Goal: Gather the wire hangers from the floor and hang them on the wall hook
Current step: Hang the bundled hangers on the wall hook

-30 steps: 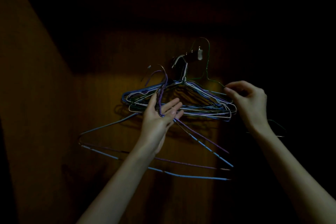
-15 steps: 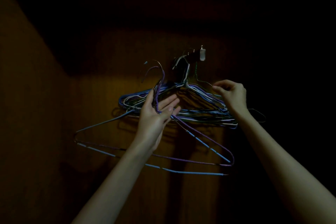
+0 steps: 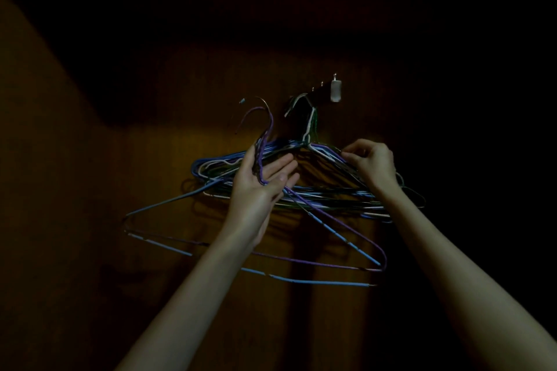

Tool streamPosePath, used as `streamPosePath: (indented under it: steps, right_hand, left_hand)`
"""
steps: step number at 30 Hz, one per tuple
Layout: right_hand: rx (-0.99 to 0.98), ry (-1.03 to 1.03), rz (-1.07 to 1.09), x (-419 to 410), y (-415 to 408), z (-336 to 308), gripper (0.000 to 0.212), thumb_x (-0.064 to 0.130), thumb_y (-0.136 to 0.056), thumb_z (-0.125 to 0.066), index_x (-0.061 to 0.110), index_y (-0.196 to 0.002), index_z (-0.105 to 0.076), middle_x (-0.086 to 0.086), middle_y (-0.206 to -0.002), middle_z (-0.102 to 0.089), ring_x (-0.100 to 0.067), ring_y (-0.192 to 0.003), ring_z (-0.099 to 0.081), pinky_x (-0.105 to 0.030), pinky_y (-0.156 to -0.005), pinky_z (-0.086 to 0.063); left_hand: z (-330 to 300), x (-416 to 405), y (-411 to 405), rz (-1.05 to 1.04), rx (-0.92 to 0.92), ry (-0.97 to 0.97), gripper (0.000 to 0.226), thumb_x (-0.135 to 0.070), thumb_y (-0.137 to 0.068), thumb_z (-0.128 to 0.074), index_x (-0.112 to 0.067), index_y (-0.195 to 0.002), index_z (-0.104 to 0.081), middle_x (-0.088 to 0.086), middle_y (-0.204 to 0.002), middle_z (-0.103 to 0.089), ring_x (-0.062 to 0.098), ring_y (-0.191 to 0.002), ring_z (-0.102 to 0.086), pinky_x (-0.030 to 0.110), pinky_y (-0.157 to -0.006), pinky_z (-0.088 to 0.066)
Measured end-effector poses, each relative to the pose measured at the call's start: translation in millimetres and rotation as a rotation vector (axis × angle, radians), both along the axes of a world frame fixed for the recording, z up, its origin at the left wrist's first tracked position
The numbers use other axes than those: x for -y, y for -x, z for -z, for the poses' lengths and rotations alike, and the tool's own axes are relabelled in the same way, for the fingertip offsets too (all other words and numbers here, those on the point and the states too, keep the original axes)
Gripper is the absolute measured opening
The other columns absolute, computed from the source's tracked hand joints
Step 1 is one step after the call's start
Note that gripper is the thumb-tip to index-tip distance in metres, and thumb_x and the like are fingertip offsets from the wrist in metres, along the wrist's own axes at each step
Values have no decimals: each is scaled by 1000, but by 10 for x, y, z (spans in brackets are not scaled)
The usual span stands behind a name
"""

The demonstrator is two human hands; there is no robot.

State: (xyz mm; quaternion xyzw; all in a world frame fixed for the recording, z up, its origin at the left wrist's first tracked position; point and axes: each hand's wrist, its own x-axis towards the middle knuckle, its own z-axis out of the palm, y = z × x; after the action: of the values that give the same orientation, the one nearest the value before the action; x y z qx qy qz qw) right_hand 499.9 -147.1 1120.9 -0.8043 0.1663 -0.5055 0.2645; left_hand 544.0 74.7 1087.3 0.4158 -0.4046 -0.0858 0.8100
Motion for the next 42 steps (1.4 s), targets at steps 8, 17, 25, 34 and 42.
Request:
streamPosePath:
  steps: [8,17,25,34,42]
  right_hand:
    - [-31,46,57,5,-2,111,1,28,-83,-67,29,-83,-68,7,-89,-64,-14,-87,-59,-39,-72,-51]
    - [-33,89,99,-241,211,169,32,30,-82,-69,21,-112,-67,-4,-114,-56,-20,-100,-55,-40,-84,-49]
    - [-29,116,-248,-1125,711,429,11,24,-89,-61,21,-95,-70,15,-86,-64,-2,-85,-60,-14,-76,-44]
    - [-101,73,-331,-1605,859,579,13,16,-87,-63,13,-95,-73,22,-78,-61,6,-78,-57,-12,-73,-42]
    - [-15,153,-198,-1762,1025,635,12,16,-87,-63,13,-93,-73,10,-84,-65,-3,-82,-59,-3,-70,-38]
  left_hand:
    - [40,33,27,1,-23,2,78,17,-91,-41,-24,-151,-12,20,-124,-58,23,-111,-62,31,-90,-54]
    - [30,-61,178,-10,-17,-1,75,17,-91,-40,-23,-149,-16,20,-123,-58,21,-109,-62,28,-90,-53]
    - [79,-231,327,-2,-45,-10,75,17,-90,-40,-19,-150,-14,20,-123,-58,23,-109,-61,31,-93,-50]
    - [134,-531,512,-11,1,-37,77,8,-92,-45,-25,-151,-7,13,-117,-60,19,-106,-63,27,-90,-52]
    - [218,-711,685,2,18,-111,78,3,-91,-51,-34,-147,-12,13,-113,-64,21,-105,-64,25,-80,-56]
